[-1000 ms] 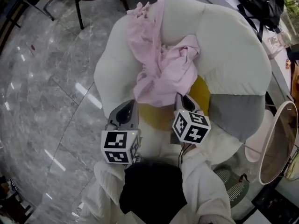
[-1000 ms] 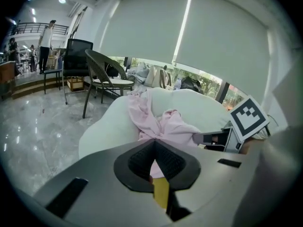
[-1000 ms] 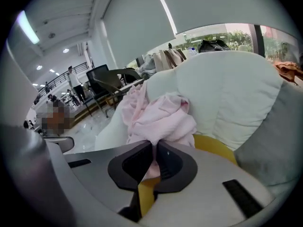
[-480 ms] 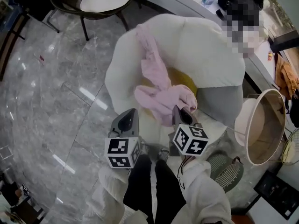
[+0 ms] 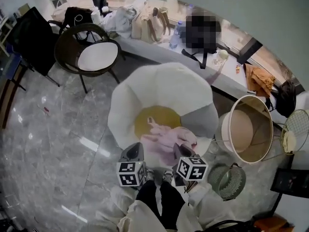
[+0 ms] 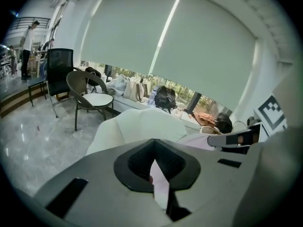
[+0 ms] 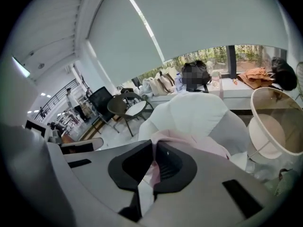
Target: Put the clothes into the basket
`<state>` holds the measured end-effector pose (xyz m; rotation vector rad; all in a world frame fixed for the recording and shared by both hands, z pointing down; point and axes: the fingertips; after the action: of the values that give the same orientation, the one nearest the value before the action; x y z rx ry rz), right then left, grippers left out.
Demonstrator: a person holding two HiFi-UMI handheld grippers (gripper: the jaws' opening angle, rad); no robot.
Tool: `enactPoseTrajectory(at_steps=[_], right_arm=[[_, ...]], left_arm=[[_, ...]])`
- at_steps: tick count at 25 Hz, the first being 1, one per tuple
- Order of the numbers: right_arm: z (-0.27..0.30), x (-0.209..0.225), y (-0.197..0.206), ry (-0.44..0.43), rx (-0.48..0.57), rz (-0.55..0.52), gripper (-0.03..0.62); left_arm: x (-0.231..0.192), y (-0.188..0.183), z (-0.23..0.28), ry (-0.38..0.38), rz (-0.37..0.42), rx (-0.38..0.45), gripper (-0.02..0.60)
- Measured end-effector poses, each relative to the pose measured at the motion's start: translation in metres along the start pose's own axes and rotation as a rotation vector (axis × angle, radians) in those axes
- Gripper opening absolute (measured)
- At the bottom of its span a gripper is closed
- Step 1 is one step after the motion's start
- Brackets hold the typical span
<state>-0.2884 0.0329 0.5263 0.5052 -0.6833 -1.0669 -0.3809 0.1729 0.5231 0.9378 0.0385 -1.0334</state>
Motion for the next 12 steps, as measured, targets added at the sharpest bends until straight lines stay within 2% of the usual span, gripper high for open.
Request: enactPoseTrajectory(at_steps=[3, 6, 12], right_arm=[[-0.043, 0.002, -0.023, 0.029, 0.063, 0.047, 0.032], [-0.075, 0.001, -0.046, 0.058, 0.124, 0.048, 0.032], [-0.124, 0.019, -0.062, 0.145, 0.19, 0.066, 0.032]], left_arm=[[0.026, -0.003, -0.019, 0.023, 0.034, -0.019, 0.006], [0.046, -0.01, -0.031, 0.051, 0.056, -0.024, 0.006], [0.102, -0.023, -0.029, 0.167, 0.136, -0.045, 0.006]])
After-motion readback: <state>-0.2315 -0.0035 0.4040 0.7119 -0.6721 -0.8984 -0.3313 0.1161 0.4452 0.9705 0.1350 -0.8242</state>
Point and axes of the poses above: the fingertips, and each gripper's own axes: z forward along the fingers, x to its right, y out of its underside, and after that the axes turned 10 degrees about -z, right-handed
